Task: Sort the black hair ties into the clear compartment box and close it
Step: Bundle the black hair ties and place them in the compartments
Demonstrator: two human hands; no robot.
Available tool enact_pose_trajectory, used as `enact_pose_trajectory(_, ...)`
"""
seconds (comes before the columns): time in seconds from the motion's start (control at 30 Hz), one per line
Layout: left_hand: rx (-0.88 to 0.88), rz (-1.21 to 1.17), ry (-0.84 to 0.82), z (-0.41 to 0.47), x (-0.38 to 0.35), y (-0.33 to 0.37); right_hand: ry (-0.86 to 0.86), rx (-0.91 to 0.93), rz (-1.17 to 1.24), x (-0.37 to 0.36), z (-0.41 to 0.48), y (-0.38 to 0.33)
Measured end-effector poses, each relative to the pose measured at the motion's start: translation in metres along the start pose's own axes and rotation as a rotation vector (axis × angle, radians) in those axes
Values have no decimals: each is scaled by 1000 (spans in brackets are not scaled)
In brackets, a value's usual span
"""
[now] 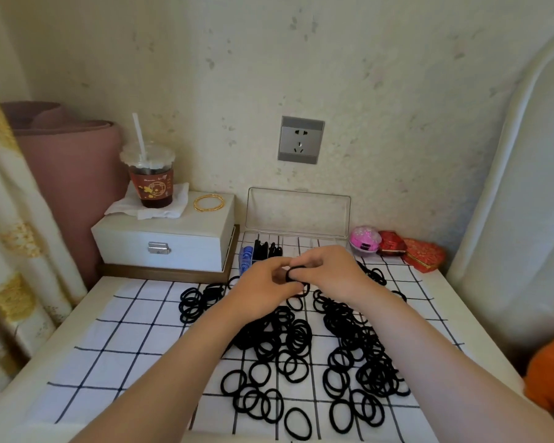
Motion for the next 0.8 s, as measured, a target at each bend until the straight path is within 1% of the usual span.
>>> enact_pose_trajectory(0.07, 59, -153, 31, -3, 7, 0, -31, -39, 159, 0, -5, -2)
enact_pose_trajectory(0.13, 135, -257, 27, -7, 10, -5, -74, -78, 242, -3, -9, 0)
enact_pose_trajectory(0.27, 265, -393, -13, -15, 11, -18, -96, -103, 279, -12, -12, -2)
enact_pose_trajectory(0.33, 284, -387, -2, -19, 16, -21, -121, -99, 294, -20, -14, -6)
enact_pose_trajectory(0.5, 276, -271, -7, -29, 27, -22, -148, -155, 326, -35, -20, -9)
enact_pose_trajectory(0.63, 358, -397, -94, -39, 34, -33, -128, -156, 360, -44, -22, -21)
enact_pose_trajectory(0.7, 379, -386, -101, -44, 43, -40, -117, -153, 350, -51, -22, -26)
enact_pose_trajectory(0.8, 403, -322, -84, -50, 55, -52, -146, -131, 301, -67, -24, -36)
Point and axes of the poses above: each hand's wrist, its own z-axis towards the middle knuckle, its own x-axis out of the back of the hand, y = z × x, the point moved 9 cm from there along z, towards the middle knuckle, and after that the axes turned 3 degrees about -z, right-handed, at the moved point
